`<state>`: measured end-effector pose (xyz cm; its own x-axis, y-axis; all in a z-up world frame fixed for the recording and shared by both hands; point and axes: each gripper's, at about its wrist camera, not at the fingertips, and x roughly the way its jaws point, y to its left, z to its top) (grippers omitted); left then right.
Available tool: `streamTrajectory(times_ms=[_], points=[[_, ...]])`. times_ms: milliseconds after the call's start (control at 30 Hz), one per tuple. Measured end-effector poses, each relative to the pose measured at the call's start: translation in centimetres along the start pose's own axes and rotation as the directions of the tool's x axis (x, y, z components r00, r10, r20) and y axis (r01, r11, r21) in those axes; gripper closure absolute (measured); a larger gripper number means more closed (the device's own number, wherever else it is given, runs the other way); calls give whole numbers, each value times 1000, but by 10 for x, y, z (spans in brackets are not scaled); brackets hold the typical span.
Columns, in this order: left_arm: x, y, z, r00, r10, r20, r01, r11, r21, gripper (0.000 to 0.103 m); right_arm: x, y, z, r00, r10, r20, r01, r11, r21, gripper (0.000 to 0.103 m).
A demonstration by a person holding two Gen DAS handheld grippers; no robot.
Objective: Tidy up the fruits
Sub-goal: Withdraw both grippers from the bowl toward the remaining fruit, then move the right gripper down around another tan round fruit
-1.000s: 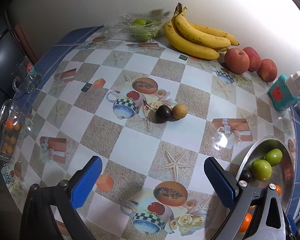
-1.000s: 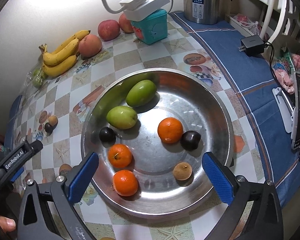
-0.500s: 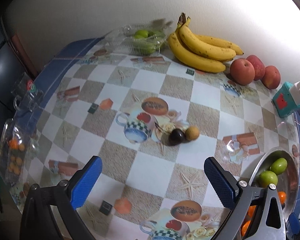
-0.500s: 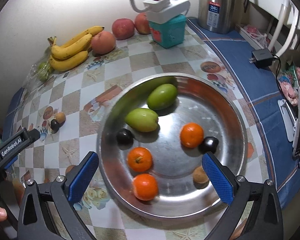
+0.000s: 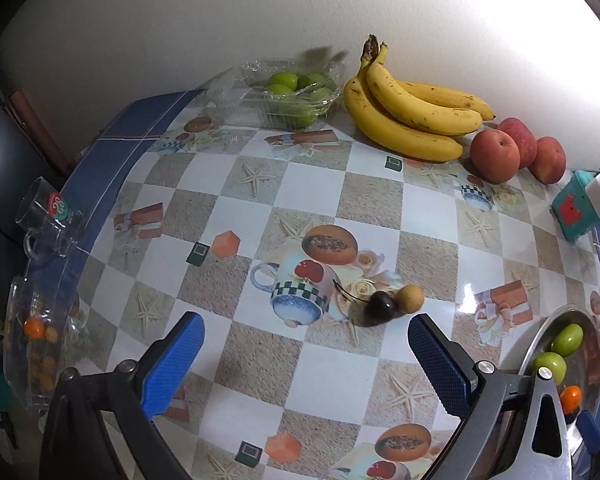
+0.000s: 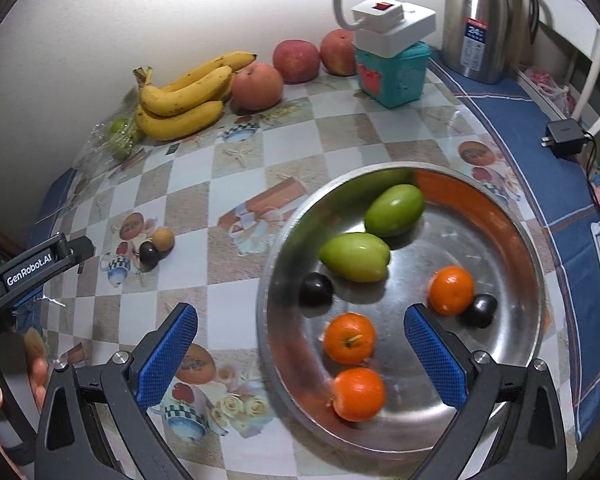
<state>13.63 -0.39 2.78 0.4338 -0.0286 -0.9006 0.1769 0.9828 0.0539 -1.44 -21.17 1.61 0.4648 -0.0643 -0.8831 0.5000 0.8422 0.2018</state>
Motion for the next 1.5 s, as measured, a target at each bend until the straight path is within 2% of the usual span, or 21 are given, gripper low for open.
streamTrajectory(times_ms=[300,733,1033,1133,1200,1300,1333,1400,1500], points=[[11,9,10,999,-26,-25,27,999,45,0,3,23,9,999,31,23,-30,999,-42,0],[23,43,28,994,-106,-30,106,994,-20,0,12,63,23,994,109,31,-104,987,-120,0],[44,43,26,986,-148,-78,145,989,-32,4,30,75,33,994,105,34,-100,987,-123,1],[53,44,27,981,-170,-96,166,985,-55,7,35,79,37,993,107,38,-102,988,-119,7],[59,46,28,977,-186,-103,178,981,-76,8,41,82,40,992,120,31,-115,987,-114,16],[66,48,30,976,-188,-110,178,980,-90,8,49,86,43,990,140,19,-137,985,-102,17],[68,49,30,976,-186,-113,177,980,-91,11,52,87,44,989,144,17,-141,985,-102,18],[69,50,32,975,-190,-113,180,979,-94,13,58,91,46,990,142,15,-140,985,-104,27],[71,51,35,976,-192,-106,182,979,-96,13,68,97,48,988,156,-3,-156,982,-102,30]])
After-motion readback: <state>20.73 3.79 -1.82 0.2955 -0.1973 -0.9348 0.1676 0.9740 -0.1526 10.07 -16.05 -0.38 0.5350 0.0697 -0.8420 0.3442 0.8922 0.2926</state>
